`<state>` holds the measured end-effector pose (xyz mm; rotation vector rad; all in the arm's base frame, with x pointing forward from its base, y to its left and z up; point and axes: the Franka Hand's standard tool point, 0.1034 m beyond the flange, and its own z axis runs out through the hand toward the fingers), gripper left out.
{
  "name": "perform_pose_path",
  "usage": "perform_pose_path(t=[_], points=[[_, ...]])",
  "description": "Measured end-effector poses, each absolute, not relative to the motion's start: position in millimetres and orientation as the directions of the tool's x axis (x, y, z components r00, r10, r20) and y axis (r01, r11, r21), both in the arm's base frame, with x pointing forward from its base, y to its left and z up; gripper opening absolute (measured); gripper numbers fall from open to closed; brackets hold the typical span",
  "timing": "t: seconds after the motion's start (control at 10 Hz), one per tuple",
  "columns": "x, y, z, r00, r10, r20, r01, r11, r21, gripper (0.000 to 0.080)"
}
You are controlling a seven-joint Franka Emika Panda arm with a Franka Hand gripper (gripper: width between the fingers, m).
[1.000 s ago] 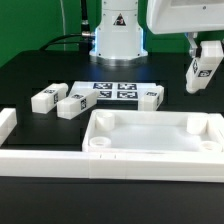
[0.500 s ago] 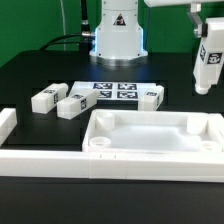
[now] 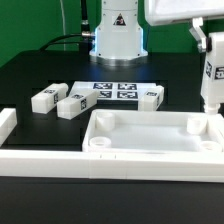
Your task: Assemble desk
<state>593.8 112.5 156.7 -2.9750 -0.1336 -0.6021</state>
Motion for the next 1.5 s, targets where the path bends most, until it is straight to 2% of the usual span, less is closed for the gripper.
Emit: perform_pose_path(t=[0.2, 0.6, 0.8, 1.0, 1.3, 1.5], points=[[606, 112, 163.6, 0.91, 0.074, 0.409, 0.116, -0.99, -0.079, 0.0291], [606, 111, 160.4, 0.91, 0.084, 0.405, 0.124, -0.989, -0.075, 0.0291], [619, 102, 159.7, 0.898, 0.137, 0.417, 0.17, -0.984, -0.043, 0.0291], [631, 92, 166.1, 0.895, 0.158, 0.417, 0.186, -0.982, -0.025, 0.0291], [630, 93, 164.5, 0.896, 0.159, 0.415, 0.187, -0.982, -0.026, 0.0291], [631, 93, 154.6, 0.889, 0.201, 0.412, 0.225, -0.974, -0.01, 0.0291]])
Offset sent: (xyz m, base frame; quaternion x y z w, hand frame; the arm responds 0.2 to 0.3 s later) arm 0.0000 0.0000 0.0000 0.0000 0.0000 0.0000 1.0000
